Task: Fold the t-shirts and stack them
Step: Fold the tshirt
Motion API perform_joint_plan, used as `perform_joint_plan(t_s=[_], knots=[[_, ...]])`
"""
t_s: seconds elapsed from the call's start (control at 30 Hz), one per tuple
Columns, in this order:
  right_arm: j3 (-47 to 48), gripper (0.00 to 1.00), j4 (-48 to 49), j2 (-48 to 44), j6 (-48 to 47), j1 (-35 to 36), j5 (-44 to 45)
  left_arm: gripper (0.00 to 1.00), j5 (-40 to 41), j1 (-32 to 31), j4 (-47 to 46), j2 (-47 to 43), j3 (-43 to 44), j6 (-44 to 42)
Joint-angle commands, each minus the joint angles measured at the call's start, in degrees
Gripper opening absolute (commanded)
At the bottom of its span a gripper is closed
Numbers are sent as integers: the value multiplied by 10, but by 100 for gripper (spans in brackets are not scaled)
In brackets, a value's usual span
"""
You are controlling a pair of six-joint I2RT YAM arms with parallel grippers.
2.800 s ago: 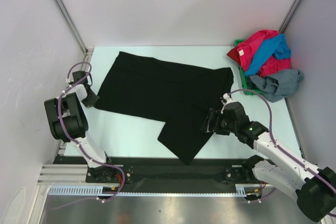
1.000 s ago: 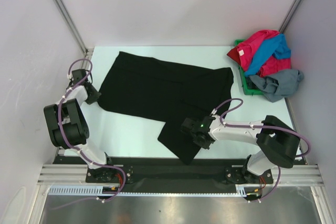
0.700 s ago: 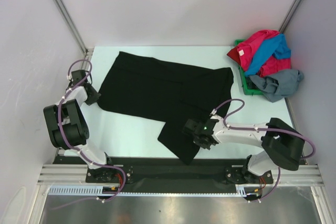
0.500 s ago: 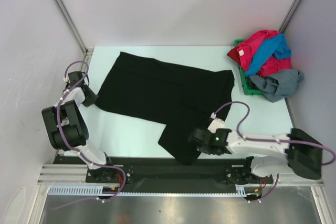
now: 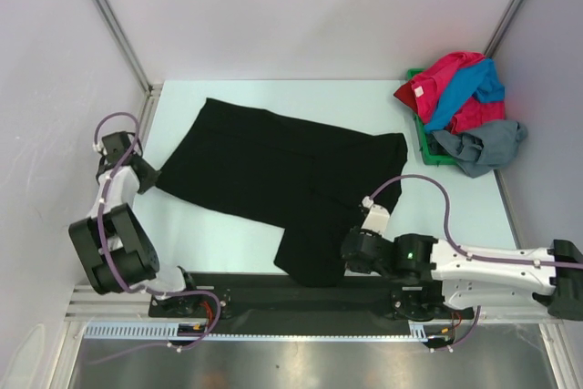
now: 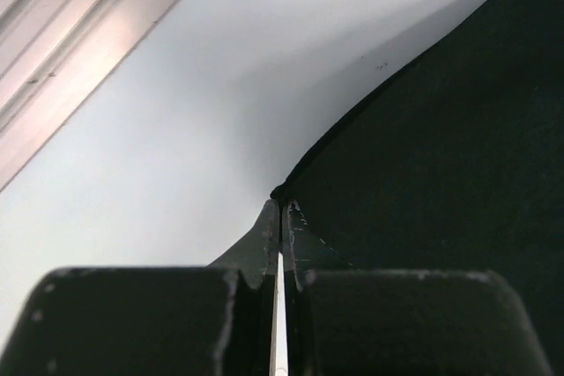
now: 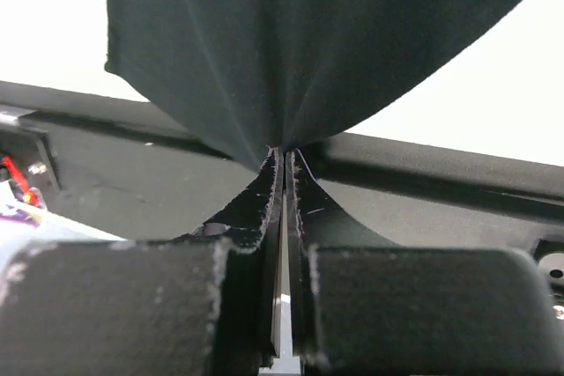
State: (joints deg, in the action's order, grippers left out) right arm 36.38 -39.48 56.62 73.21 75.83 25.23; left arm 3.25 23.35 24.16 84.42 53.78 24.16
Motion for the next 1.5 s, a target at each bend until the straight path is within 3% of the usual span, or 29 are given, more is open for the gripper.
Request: perform_joint_plan(t_s=[0.0,0.13,0.2,0.33,0.5,0.67,1.07,1.47], knots=[[2,0,-22,-39,-24,-10,17,0,-1,20,9,-58,-5,6],[9,0,-31,-71,-88,-80,-3,0,-27,17,7,-51,15,11],[17,0,-14,-79,-154,-159,-40,0,-59,6,1,-38,35,14],[41,0,10,-68,-255,-301,-108,0,-48,-44,-3,11,89,10],[99,0,34,-20,-358,-453,-192,0,-33,-100,-4,78,170,12],[150,0,68,58,-402,-533,-241,0,-34,-112,4,169,252,16],[237,0,109,187,-452,-609,-286,0,-33,-113,40,326,448,24],[293,0,129,276,-472,-640,-309,0,-46,-116,63,412,558,26]])
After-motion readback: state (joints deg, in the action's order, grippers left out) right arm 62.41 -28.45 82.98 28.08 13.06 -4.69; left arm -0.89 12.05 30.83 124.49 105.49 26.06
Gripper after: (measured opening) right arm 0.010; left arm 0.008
